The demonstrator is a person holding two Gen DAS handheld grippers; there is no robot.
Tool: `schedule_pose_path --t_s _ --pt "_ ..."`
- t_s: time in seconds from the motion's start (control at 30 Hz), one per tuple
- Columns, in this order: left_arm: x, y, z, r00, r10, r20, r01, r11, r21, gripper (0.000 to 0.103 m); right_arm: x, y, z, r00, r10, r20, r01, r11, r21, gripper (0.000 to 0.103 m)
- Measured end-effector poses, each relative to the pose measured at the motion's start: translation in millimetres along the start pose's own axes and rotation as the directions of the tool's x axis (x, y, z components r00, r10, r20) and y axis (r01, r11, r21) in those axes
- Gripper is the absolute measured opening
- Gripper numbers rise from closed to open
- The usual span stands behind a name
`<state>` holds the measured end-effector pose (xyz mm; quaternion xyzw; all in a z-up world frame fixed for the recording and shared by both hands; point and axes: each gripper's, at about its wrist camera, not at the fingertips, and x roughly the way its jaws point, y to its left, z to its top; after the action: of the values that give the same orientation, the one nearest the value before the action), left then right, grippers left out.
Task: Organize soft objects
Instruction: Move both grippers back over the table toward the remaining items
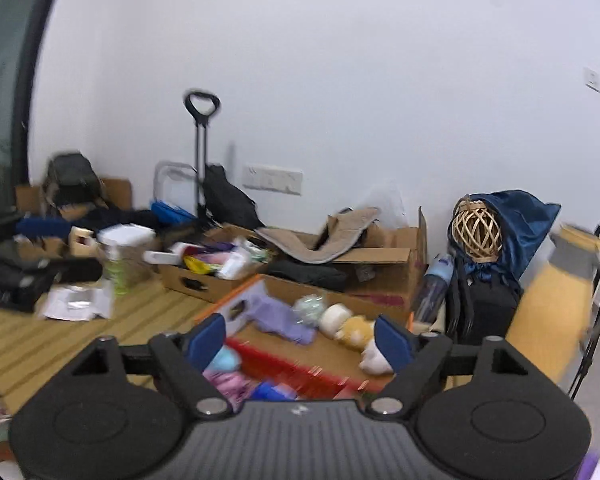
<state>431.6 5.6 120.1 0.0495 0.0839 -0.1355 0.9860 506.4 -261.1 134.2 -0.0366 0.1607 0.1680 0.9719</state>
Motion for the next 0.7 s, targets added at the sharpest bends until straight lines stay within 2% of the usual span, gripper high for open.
schedule_pose_path --t_s 0.1,0.23,0.33,0.4,0.47,0.6,0.7 --pt "-57.0 -17.6 -34.0 0.999 -0.032 0.011 0.032 0.999 -0.020 0.103 -47.7 21.7 -39.5 1.000 0.015 0.011 -0.015 1.000 0.021 0.083" --pt "-111.4 -54.7 -77.4 1.000 0.021 0.005 -0.022 0.997 0.069 0.103 -95.6 56.6 -91.5 1.000 -0.004 0.022 0.004 1.000 -0.017 0.089" --pt "-135.7 -63.4 -93.8 0.999 0.025 -0.029 -0.023 0.999 0.042 0.103 -126.9 71.5 -125.2 1.000 0.002 0.022 -0.003 0.999 0.036 0.090" --pt "-139.2 -63.5 -94.5 0.999 -0.003 -0.046 0.005 1.000 0.029 0.103 -145.0 73.8 -140.7 0.999 0.032 0.024 -0.035 0.992 0.124 0.090" --pt "-136.1 -64.5 -90.9 0.999 0.009 -0.037 -0.008 1.000 0.026 0.103 -154.6 71.9 -148.2 0.998 0.054 0.024 -0.057 0.983 0.176 0.090" --pt "-129.5 -63.5 -89.6 1.000 0.001 -0.030 -0.001 1.000 -0.010 0.103 -159.4 69.9 -150.3 0.999 -0.012 0.031 0.007 0.986 0.164 0.090" --pt "-114.5 -62.9 -93.9 0.998 -0.007 -0.067 0.005 1.000 -0.024 0.103 -153.5 58.1 -153.7 0.999 -0.013 0.033 0.006 0.976 0.218 0.090"
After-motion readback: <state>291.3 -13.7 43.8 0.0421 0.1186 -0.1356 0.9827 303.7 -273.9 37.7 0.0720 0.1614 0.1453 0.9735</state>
